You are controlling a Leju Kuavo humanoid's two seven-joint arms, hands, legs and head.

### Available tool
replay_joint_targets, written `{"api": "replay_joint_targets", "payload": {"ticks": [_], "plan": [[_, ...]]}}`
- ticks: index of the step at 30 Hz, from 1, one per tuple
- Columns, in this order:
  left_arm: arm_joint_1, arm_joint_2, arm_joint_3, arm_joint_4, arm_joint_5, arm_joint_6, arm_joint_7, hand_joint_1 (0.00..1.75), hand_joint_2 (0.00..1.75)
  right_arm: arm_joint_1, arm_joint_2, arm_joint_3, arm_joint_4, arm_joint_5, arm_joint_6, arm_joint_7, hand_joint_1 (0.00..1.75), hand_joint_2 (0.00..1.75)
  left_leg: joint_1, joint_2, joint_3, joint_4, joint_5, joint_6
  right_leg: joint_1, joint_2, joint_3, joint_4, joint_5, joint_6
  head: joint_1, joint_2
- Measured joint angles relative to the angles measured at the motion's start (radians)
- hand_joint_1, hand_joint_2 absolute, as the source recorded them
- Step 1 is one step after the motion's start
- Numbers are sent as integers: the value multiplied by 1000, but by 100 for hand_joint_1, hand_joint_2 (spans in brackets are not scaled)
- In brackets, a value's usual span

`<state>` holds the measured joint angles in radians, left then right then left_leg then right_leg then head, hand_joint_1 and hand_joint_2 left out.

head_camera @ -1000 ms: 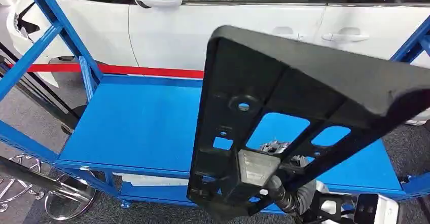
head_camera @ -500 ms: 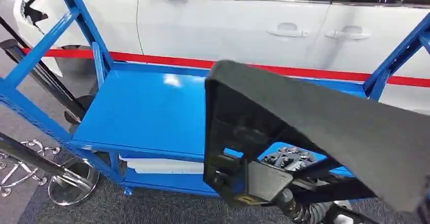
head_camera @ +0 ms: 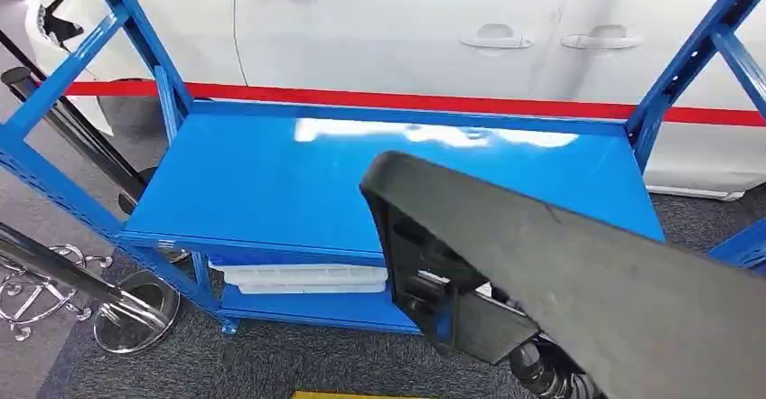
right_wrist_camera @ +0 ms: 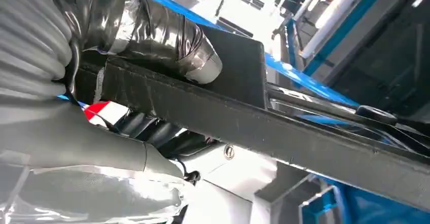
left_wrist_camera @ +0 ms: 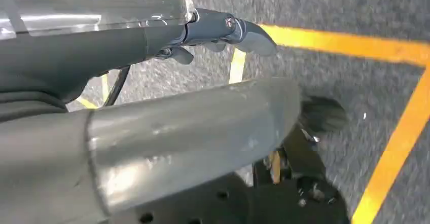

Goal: Take the parts from the cabinet and place them on the table.

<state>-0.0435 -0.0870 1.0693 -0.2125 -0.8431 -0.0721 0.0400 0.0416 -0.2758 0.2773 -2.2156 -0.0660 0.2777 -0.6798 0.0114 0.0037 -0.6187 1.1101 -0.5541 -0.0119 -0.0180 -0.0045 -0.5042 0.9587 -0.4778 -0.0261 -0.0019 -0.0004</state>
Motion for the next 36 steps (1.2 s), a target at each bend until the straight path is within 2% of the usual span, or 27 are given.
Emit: {"api": "replay_joint_targets", "payload": {"ticks": [1,2,3,5,6,7,8,11,12,14,16,17,18,19,21,22,23,24,26,27,28,29,30,32,33,34,36], "plan": [[-2,0,0,0,-5,-4,-6,0,0,-3,0,0,-2,1,-1,-2,175,175,1,0,-28,87,-48,-3,2,0,-13,3,8,-2,0,0],[-4,0,0,0,-5,-6,-9,0,0,-4,0,0,-4,1,-3,-2,175,175,1,0,-48,158,-75,-5,5,3,-27,8,15,-3,0,0],[-5,0,0,0,-5,-6,-11,0,0,-6,0,0,-5,1,-4,-3,175,175,0,0,-48,188,-70,-4,6,6,-40,12,21,-2,0,0],[-6,2,0,0,-5,-7,-11,0,0,-7,0,0,-6,1,-5,-3,175,175,-1,-2,17,108,-4,5,10,16,-60,20,32,-1,0,0],[-7,3,0,0,-5,-8,-11,0,0,-8,0,0,-7,1,-5,-3,175,175,-2,-7,73,20,32,12,13,22,-66,21,38,1,0,0],[-9,5,0,0,-5,-8,-11,0,0,-8,-1,0,-10,2,-5,-3,175,175,-5,-31,139,-85,54,27,14,27,-71,21,45,3,0,0],[-9,9,0,0,-5,-8,-12,0,0,-11,-1,0,-13,2,-5,-3,175,175,-6,-47,180,-153,39,37,20,31,-78,22,52,8,0,0],[-12,10,0,0,-6,-9,-12,0,0,-14,-1,1,-14,2,-5,-3,175,175,-12,-39,176,-168,44,36,9,46,-91,19,77,25,0,0],[-11,10,0,0,-6,-9,-13,0,0,-14,-1,1,-15,2,-5,-3,175,175,-7,-28,170,-180,62,43,18,58,-94,11,89,36,0,0],[-14,8,0,0,-7,-9,-16,0,0,-18,-5,3,-16,1,-5,-3,175,175,2,-6,154,-191,84,60,15,28,-122,66,10,38,2,0],[-13,8,0,0,-10,-10,-25,0,0,-21,-5,3,-16,2,-6,-2,175,175,0,15,130,-182,94,61,8,16,-164,204,-99,48,2,0],[-13,8,0,0,-13,-12,-31,0,0,-22,-5,5,-16,2,-7,-1,175,175,0,28,115,-177,101,61,4,15,-185,287,-134,53,2,0],[-14,8,0,0,-15,-14,-35,0,0,-23,-6,5,-16,1,-8,-1,175,175,0,38,101,-169,106,58,1,14,-191,328,-131,57,2,0],[-15,8,0,0,-16,-16,-42,0,0,-24,-6,6,-16,0,-8,-1,175,175,0,48,85,-160,110,56,-3,12,-180,335,-102,62,2,0],[-17,8,0,0,-19,-18,-45,0,0,-30,-7,8,-16,-4,-8,-1,175,175,2,69,57,-141,116,49,-10,-5,-98,237,-23,70,2,0],[-18,8,0,0,-21,-19,-47,0,0,-34,-8,9,-16,-7,-8,2,175,175,3,77,49,-133,118,45,-12,-30,-36,153,-8,73,2,0],[-18,10,0,0,-24,-19,-50,0,0,-42,-8,9,-17,-10,-8,6,175,175,-1,84,44,-128,120,40,-10,-67,28,70,-31,73,2,0],[-18,10,0,0,-26,-19,-52,0,0,-49,-8,11,-17,-12,-8,13,175,175,-1,85,44,-127,127,30,1,-56,52,13,-46,63,0,0],[-23,10,-1,0,-28,-19,-54,0,0,-58,-8,14,-19,-16,-11,24,175,175,0,97,40,-128,142,16,5,-44,41,13,-46,52,0,0],[-24,10,-1,0,-29,-19,-54,0,0,-60,-8,17,-19,-15,-12,36,175,175,0,101,40,-129,147,9,6,-43,35,13,-40,43,1,0],[-25,10,-2,0,-32,-19,-54,0,0,-62,-8,21,-19,-15,-16,40,175,175,6,84,32,-121,133,1,-6,-42,28,5,-28,26,1,0],[-24,10,-2,0,-37,-19,-54,0,0,-70,-8,26,-19,-15,-19,40,175,175,7,43,19,-90,81,-4,-3,-40,16,6,-18,15,1,0],[-21,10,-2,0,-39,-19,-53,0,0,-77,-8,31,-19,-15,-22,42,175,175,8,21,0,-31,23,-6,-2,-39,2,9,-9,6,1,0],[-16,13,-2,0,-40,-19,-53,0,0,-80,-8,32,-19,-17,-26,44,175,175,8,5,-41,123,-71,-8,5,-29,-27,15,10,1,1,0],[-16,13,-2,0,-41,-19,-53,0,0,-80,-8,32,-19,-19,-26,44,175,175,7,4,-51,178,-80,-6,9,-26,-44,22,18,0,1,0],[-16,14,-2,0,-46,-19,-54,0,0,-80,-8,32,-19,-21,-24,42,175,175,7,4,-38,186,-58,-3,13,-22,-60,25,27,0,1,0],[-16,15,-3,0,-47,-20,-56,0,0,-84,-8,33,-19,-24,-21,37,175,175,4,3,39,86,19,9,16,-15,-87,33,42,1,1,0]]}}
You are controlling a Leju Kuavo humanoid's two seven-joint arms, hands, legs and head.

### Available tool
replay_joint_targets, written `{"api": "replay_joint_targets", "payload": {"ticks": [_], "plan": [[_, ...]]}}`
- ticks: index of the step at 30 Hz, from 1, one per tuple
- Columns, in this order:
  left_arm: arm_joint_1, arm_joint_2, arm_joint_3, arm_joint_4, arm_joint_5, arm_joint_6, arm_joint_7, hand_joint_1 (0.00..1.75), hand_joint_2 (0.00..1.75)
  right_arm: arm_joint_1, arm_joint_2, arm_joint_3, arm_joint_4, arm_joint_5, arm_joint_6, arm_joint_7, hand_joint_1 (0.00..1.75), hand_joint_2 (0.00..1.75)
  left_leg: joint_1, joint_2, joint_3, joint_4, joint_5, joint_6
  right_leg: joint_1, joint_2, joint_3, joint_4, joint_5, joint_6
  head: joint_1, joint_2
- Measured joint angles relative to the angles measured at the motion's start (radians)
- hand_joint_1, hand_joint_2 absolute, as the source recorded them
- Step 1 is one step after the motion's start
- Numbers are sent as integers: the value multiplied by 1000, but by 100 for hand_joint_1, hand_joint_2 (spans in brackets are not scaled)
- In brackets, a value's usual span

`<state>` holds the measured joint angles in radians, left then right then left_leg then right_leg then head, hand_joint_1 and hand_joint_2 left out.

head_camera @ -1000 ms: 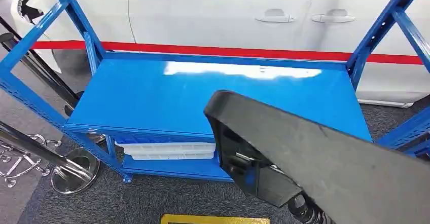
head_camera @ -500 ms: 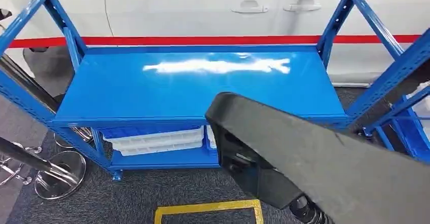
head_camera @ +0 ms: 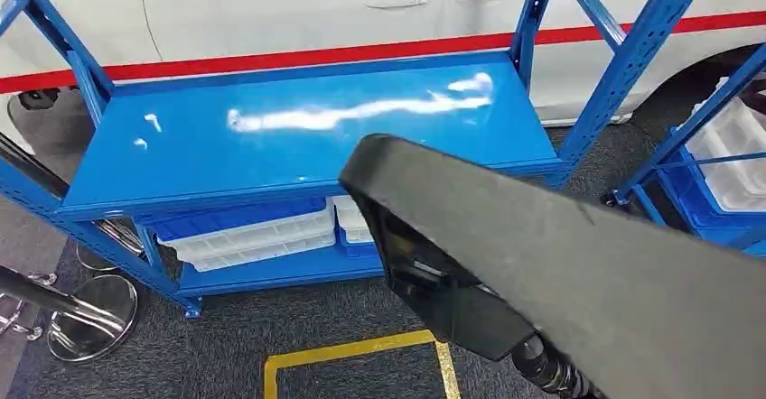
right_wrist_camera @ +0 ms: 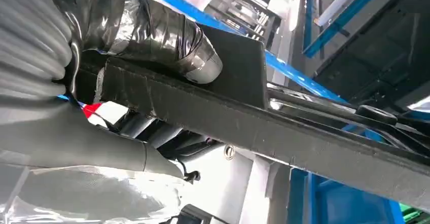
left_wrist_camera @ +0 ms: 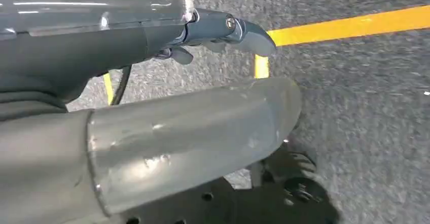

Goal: Take the parts from the cabinet and place them on the table.

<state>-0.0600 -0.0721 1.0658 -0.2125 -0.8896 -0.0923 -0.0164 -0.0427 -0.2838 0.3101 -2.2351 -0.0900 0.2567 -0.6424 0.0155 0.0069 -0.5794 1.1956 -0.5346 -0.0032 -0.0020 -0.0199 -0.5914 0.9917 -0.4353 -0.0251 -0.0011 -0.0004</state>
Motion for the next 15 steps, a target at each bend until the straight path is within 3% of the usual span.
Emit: {"api": "replay_joint_targets", "payload": {"ticks": [1,2,3,4,6,7,8,9,10,11,12,15], "plan": [[-1,1,0,0,0,-1,-1,0,0,-4,0,0,0,0,1,-3,175,175,-5,-2,58,-85,25,10,2,4,-9,5,7,2,0,0],[-2,5,0,0,-1,-1,-2,0,0,-7,0,0,0,-1,2,-3,175,175,-10,-7,117,-173,14,22,2,4,-15,7,13,5,0,0],[-3,7,0,0,-2,-2,-2,0,0,-10,0,0,0,-1,6,-4,175,175,-10,-6,150,-234,3,24,6,6,-19,10,20,10,0,0],[-6,8,-1,0,-2,-4,-2,0,0,-12,0,0,0,-1,9,-5,175,175,-13,-6,148,-240,-1,22,3,5,-23,9,30,17,0,0],[-5,9,-1,0,-2,-4,-3,0,0,-16,0,2,0,-1,13,-5,175,175,-18,-6,133,-242,13,30,-1,5,-27,5,48,30,0,0],[-5,9,-1,0,-2,-5,-3,0,0,-17,-2,3,0,-1,12,-5,175,175,-6,0,128,-254,30,38,0,7,-32,9,37,37,0,0],[-6,9,-1,0,-2,-5,-3,0,0,-17,-2,5,0,-2,11,-5,175,175,-8,4,116,-254,40,46,-3,12,-46,32,-4,40,0,0],[-7,9,-1,0,-2,-5,-3,0,0,-20,-2,6,0,-3,11,-5,175,175,-8,6,103,-253,50,55,-5,14,-63,82,-65,42,0,0],[-7,9,-2,0,-2,-5,-3,0,0,-19,-4,7,0,-3,11,-5,175,175,-8,7,89,-251,60,55,-7,14,-84,158,-129,46,0,0],[-7,9,-2,0,-2,-5,-3,0,0,-19,-5,8,0,-3,11,-5,175,175,-9,8,75,-248,71,54,-9,15,-101,236,-173,50,0,0],[-7,10,-2,0,-2,-5,-3,0,0,-19,-5,10,0,-3,11,-5,175,175,-9,9,59,-243,81,53,-12,15,-111,295,-181,54,0,0],[-7,10,-2,0,-2,-5,-3,0,0,-19,-5,10,0,-3,11,-5,175,175,-9,9,59,-243,81,53,-12,15,-111,295,-181,54,0,0]]}}
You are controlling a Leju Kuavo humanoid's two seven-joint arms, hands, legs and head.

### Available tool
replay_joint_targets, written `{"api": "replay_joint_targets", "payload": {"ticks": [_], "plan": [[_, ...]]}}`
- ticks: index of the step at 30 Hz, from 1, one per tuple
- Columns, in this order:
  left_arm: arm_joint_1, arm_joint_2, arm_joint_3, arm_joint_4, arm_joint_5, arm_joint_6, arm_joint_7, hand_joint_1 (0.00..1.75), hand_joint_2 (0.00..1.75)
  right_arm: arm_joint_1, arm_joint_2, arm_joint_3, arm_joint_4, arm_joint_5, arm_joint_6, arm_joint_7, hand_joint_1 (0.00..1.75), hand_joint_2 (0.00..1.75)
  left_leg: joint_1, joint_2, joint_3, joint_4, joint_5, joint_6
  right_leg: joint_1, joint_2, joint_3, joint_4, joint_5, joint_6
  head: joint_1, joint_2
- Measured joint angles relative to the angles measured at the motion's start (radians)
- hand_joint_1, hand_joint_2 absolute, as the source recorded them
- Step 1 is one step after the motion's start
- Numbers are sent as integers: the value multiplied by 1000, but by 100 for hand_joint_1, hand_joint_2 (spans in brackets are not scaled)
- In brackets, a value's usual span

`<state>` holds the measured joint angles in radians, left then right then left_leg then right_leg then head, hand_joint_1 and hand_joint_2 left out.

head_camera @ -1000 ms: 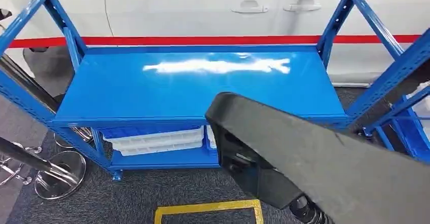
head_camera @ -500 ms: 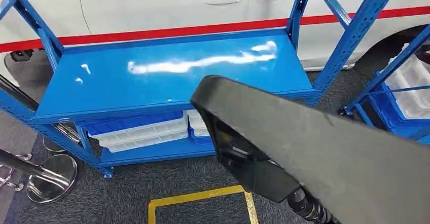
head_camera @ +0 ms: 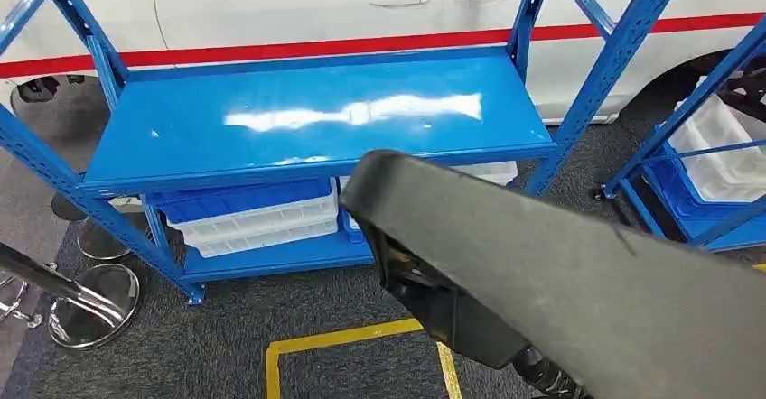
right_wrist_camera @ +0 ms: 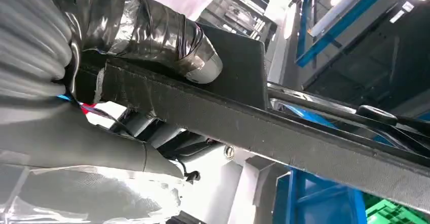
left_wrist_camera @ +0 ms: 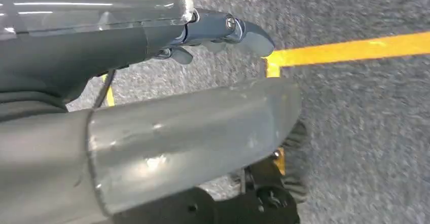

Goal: Take the parts from the cabinet and place them on the table.

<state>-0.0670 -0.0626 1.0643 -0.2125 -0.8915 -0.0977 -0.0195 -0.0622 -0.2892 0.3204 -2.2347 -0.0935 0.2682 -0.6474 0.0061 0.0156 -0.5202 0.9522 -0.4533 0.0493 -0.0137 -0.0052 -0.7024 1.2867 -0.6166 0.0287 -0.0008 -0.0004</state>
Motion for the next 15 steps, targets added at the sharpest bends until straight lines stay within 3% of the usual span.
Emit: {"api": "replay_joint_targets", "payload": {"ticks": [6,7,8,9,10,11,13,14,15], "plan": [[0,0,0,0,0,0,0,0,0,0,0,1,0,0,0,0,175,175,0,1,-10,5,5,-2,-2,0,2,19,11,2,0,0],[0,0,0,0,0,0,0,0,0,0,0,3,0,0,0,0,175,175,1,1,-38,17,16,-6,-6,0,36,4,70,5,0,0],[0,0,0,0,0,0,0,0,0,0,0,3,0,0,0,0,175,175,1,1,-42,19,17,-8,-7,0,45,-6,80,5,0,0],[0,0,-1,0,0,0,0,0,0,-6,0,6,0,0,1,3,175,175,2,0,-76,42,33,-22,-10,0,223,-238,96,-2,0,0],[1,0,-1,0,0,2,3,0,0,-15,0,14,0,2,0,14,175,175,2,0,-86,41,64,-50,4,0,239,-301,86,-28,0,0],[4,0,-1,0,-2,5,5,0,0,-28,0,22,4,-2,0,23,175,175,6,-7,-124,110,-41,-64,-4,-6,203,-309,123,-57,0,0],[4,1,-1,0,-2,6,5,0,0,-29,-1,24,8,-10,0,34,175,175,7,-7,-165,259,-147,-72,1,-6,174,-306,145,-60,0,0],[4,1,-1,0,-2,8,5,0,0,-29,-1,26,11,-14,0,37,175,175,7,-7,-178,330,-165,-74,3,-7,155,-302,156,-60,0,0],[4,1,-1,0,-2,8,5,0,0,-29,-2,27,15,-16,1,37,175,175,7,-7,-174,357,-151,-74,4,-6,139,-296,164,-59,0,0]]}}
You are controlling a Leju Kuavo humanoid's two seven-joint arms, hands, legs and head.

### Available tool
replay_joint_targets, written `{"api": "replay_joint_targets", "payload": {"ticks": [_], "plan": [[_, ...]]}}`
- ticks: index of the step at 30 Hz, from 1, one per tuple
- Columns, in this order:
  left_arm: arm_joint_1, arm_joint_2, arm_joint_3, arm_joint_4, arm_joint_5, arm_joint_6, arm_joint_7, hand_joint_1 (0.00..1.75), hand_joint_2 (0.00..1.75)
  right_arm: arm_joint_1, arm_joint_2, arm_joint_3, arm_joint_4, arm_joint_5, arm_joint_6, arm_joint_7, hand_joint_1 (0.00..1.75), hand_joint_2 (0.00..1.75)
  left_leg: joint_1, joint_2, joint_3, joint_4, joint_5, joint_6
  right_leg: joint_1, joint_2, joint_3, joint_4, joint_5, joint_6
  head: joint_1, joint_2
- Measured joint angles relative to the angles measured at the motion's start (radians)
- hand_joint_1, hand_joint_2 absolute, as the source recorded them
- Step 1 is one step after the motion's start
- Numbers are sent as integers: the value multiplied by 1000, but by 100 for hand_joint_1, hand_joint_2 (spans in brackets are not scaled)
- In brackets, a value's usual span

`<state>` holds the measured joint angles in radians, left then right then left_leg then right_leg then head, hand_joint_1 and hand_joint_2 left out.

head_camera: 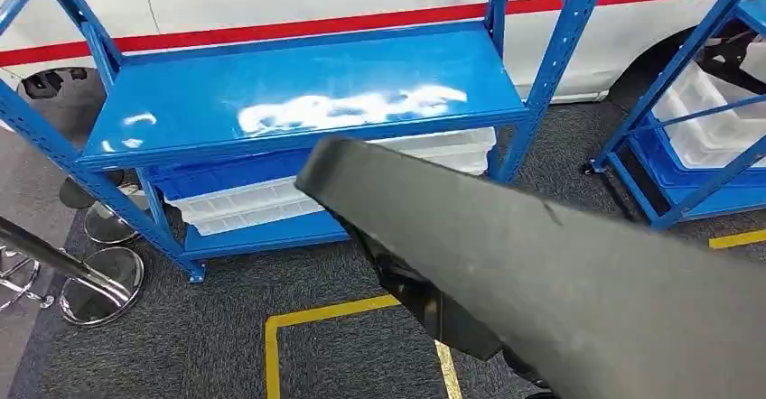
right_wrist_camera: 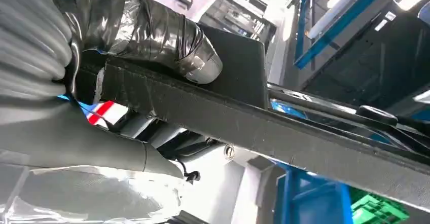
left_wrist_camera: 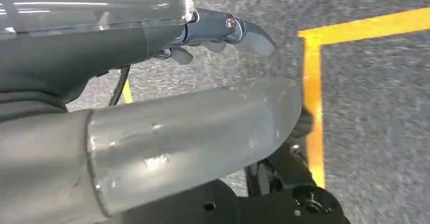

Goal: Take the parts from the cabinet and place them on the table.

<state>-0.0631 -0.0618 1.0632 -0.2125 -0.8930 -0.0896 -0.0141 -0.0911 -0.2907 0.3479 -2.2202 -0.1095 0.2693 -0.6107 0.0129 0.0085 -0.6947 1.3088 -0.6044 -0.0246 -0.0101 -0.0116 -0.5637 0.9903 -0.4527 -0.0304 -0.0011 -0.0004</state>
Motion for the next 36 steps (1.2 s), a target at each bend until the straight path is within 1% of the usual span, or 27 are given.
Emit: {"api": "replay_joint_targets", "payload": {"ticks": [1,3,4,5,6,8,9,10,11,13,14,15,17,18,19,20,21,22,25,26,28,30,31,33,34,35,36], "plan": [[0,0,0,0,0,1,0,0,0,1,-1,1,3,-4,1,0,175,175,0,0,23,-10,38,2,1,0,-18,7,8,1,0,0],[0,1,0,0,0,3,2,0,0,1,-3,2,10,-11,4,0,175,175,-1,-1,120,-132,106,11,2,1,-49,21,21,5,0,0],[-1,1,0,0,0,4,2,0,0,1,-3,2,12,-13,5,0,175,175,-3,-3,184,-219,103,19,3,1,-57,26,28,7,0,0],[-4,6,0,0,0,6,2,0,0,1,-4,3,14,-14,8,0,175,175,-9,-5,246,-309,71,28,8,2,-64,31,33,13,0,0],[-5,6,0,0,-1,6,2,0,0,1,-5,3,15,-15,10,0,175,175,-9,-5,258,-344,58,31,6,-1,-67,31,42,20,0,0],[-3,7,0,0,-3,8,3,0,0,1,-6,4,19,-15,12,-1,175,175,-15,-5,245,-341,70,41,0,-2,-67,23,62,33,0,0],[0,7,0,0,-6,7,4,0,0,2,-7,3,19,-12,11,-1,175,175,-8,-4,238,-353,86,50,7,0,-70,20,69,40,0,0],[-2,7,0,0,-7,7,5,0,0,4,-10,3,19,-9,11,-3,175,175,-2,5,232,-359,96,51,2,6,-81,33,46,45,0,0],[-2,7,0,0,-7,7,6,0,0,4,-10,3,18,-8,10,-5,175,175,-1,3,219,-359,105,59,2,7,-92,64,-4,49,1,0],[0,7,0,0,-8,7,8,0,0,7,-11,2,18,-6,7,-7,175,175,-1,6,194,-359,126,61,-6,7,-129,207,-122,61,0,0],[0,7,0,0,-8,7,8,0,0,9,-11,2,18,-6,5,-8,175,175,-1,6,184,-357,134,61,-9,7,-143,270,-143,66,0,0],[0,7,0,0,-8,7,8,0,0,10,-12,2,18,-6,3,-8,175,175,-1,7,174,-354,142,58,-12,7,-146,310,-129,70,0,0],[1,7,0,0,-8,7,8,0,0,11,-13,2,18,-6,2,-8,175,175,1,8,151,-344,153,55,-16,7,-96,265,-56,72,0,0],[1,7,0,0,-8,7,10,0,0,11,-13,2,18,-6,2,-8,175,175,1,8,143,-337,155,51,-17,7,-32,177,-28,69,0,0],[0,7,0,0,-8,10,16,0,0,11,-13,2,18,-5,2,-8,175,175,1,16,139,-331,156,49,-18,-5,32,87,-23,67,0,0],[1,7,0,0,-7,20,27,0,0,7,-15,3,18,-1,3,-7,175,175,-7,18,134,-324,156,47,-6,-34,67,26,-55,63,1,0],[2,7,3,0,-6,31,40,0,0,2,-16,4,18,5,3,-5,175,175,-6,19,132,-320,160,39,-3,-34,69,14,-64,48,0,0],[3,9,7,0,-2,44,58,0,0,-1,-18,5,18,11,2,-2,175,175,-6,25,131,-317,161,34,-2,-27,62,11,-65,43,0,0],[1,12,19,0,4,58,77,0,0,-1,-24,7,18,19,1,1,175,175,-2,38,121,-312,157,17,-8,-5,53,6,-48,13,0,0],[-1,12,20,0,5,60,79,0,0,-3,-24,8,18,20,1,1,175,175,0,21,108,-269,114,13,-5,0,46,6,-42,4,0,0],[0,15,22,0,6,63,80,0,0,-3,-26,8,19,26,0,2,175,175,0,6,47,-116,19,10,-1,12,32,6,-33,-6,0,0],[0,18,26,0,13,78,94,0,0,-3,-27,11,22,29,-4,8,175,175,0,0,7,-3,-17,11,6,29,20,10,-25,-9,0,0],[0,23,30,0,11,100,109,0,0,-2,-28,12,24,34,-12,15,175,175,-1,0,17,-12,2,15,10,38,17,11,-22,-10,0,0],[1,29,31,0,7,155,134,0,0,-1,-32,14,26,48,-36,20,175,175,-6,-11,94,-145,82,33,18,60,16,12,-19,-10,0,0],[0,39,39,0,20,184,140,0,0,0,-35,14,26,57,-53,16,175,175,-10,-43,145,-241,121,50,21,69,16,13,-18,-9,0,0],[1,50,50,-1,27,191,139,0,0,3,-38,14,26,65,-62,13,175,175,-11,-91,176,-296,115,72,18,75,12,14,-16,-7,1,0],[4,51,56,0,33,193,136,0,0,3,-42,14,26,70,-68,12,175,175,-8,-89,182,-310,122,64,18,86,9,16,-13,-2,0,0]]}}
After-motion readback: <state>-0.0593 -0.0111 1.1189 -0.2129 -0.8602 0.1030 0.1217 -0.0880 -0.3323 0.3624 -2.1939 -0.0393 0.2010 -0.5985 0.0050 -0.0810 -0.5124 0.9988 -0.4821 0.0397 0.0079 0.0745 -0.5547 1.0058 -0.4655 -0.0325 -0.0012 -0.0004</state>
